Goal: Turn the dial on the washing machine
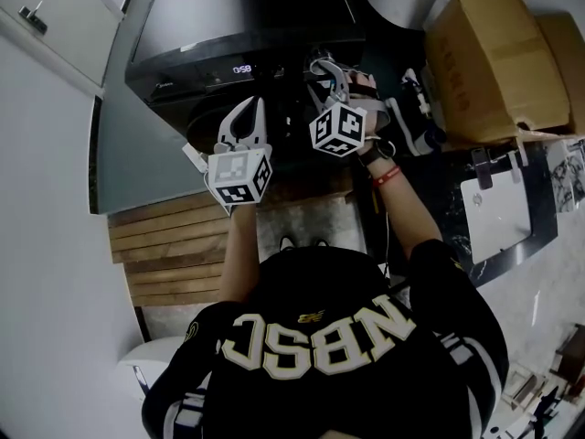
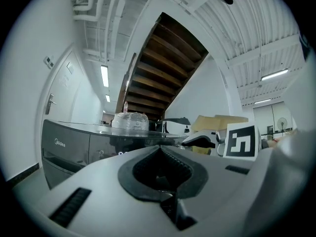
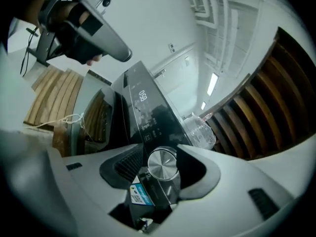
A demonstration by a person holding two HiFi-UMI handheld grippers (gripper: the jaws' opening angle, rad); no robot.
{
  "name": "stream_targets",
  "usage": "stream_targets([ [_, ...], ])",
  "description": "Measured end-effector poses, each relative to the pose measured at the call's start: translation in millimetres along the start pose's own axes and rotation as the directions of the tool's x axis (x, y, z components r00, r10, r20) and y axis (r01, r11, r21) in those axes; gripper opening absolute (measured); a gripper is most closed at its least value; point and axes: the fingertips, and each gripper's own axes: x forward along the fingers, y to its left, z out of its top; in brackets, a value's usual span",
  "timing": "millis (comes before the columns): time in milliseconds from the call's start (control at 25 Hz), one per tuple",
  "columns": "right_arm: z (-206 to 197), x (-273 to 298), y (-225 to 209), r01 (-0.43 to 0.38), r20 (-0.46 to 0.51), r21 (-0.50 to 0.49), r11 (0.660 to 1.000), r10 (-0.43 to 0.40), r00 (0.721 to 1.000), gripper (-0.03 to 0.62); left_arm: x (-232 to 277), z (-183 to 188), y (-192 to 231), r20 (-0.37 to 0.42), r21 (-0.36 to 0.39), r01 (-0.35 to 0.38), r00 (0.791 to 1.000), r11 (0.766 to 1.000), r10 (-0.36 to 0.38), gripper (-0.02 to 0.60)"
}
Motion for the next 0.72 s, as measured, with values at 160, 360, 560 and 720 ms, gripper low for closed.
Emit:
stream_targets([
  [160,-8,13,3,0.011,-0.05,-0.14,0.99,-0.019,0.999,0.242,3,2,5,0.005,0.001,0.003,1.0,1.0,-0.003,0.015],
  [360,-13,27,10,0.009,-0.085,-0.297,0.955,-0.036,0.996,0.259,3,0,13,0.007,-0.002,-0.005,1.0,1.0,0.005,0.015],
  [560,-15,35,13,0.008,-0.109,-0.4,0.916,-0.056,0.993,0.267,2,2,21,0.011,0.003,-0.02,1.0,1.0,0.02,0.015],
  [720,-13,37,9,0.019,-0.123,-0.427,0.904,-0.079,0.989,0.266,0,3,29,0.019,0.003,-0.036,0.999,0.999,0.036,0.015],
])
